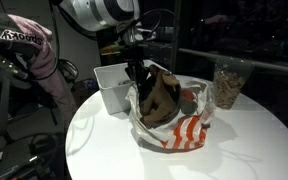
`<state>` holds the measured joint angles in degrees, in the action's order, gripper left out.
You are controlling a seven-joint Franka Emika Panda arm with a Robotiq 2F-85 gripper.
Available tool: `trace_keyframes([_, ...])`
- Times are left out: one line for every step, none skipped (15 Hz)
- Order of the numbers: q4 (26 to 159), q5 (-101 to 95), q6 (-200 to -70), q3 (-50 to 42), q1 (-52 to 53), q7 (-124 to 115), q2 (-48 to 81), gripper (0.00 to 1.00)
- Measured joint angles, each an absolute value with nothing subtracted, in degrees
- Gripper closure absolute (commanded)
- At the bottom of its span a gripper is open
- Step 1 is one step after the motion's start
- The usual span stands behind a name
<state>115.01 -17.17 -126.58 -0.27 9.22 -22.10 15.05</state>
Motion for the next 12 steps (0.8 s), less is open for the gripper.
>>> trace_keyframes([115.3, -15.7, -127.3, 0.3, 9.0, -19.2, 15.2, 0.98])
trace_keyframes([115.7, -14.5, -128.1, 0.9, 8.7, -16.1, 15.3, 0.98])
trace_keyframes([116.1, -13.4, -128.9, 1.4, 8.4, -12.9, 15.3, 0.99])
trace_keyframes([116.4, -12.0, -129.4, 1.9, 8.0, -9.4, 15.3, 0.99])
trace_keyframes([116.6, -10.8, -129.3, 2.3, 7.6, -6.2, 15.3, 0.98])
trace_keyframes([116.7, -9.9, -129.2, 2.5, 7.2, -3.6, 15.4, 0.98])
trace_keyframes([116.7, -9.4, -129.0, 2.6, 6.8, -1.6, 15.5, 0.71])
trace_keyframes([116.7, -9.4, -129.0, 2.6, 6.6, -0.4, 15.7, 0.7])
trace_keyframes([116.7, -9.4, -129.0, 2.6, 6.3, 0.3, 16.0, 0.63])
trace_keyframes([116.7, -9.4, -129.0, 2.6, 6.2, 0.5, 16.1, 0.56])
trace_keyframes([116.6, -9.4, -128.9, 2.6, 6.1, 0.5, 16.2, 0.48])
trace_keyframes([116.6, -9.5, -128.9, 2.6, 6.1, 0.5, 16.3, 0.41])
